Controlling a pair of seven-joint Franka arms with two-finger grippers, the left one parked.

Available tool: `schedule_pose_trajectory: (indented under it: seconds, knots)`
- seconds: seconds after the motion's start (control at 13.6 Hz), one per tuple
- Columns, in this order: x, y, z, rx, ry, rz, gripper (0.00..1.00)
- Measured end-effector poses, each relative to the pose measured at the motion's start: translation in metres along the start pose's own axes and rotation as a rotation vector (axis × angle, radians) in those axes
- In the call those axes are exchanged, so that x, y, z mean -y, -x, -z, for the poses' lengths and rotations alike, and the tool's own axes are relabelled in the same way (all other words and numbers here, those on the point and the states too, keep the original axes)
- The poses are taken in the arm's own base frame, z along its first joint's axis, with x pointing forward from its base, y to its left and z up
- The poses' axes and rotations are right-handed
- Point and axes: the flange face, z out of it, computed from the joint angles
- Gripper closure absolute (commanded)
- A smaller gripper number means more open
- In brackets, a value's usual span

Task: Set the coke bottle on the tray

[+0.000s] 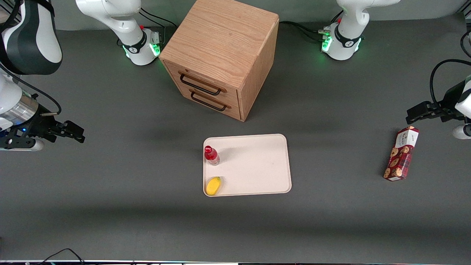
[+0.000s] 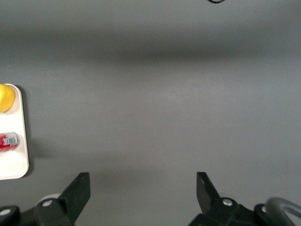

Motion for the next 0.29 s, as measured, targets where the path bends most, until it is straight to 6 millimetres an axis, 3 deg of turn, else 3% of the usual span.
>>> schedule_pose_trajectory:
  seconds: [0.29]
  knots:
    - [-0.001, 0.005, 0.014, 0.041, 0.003, 0.021, 0.00]
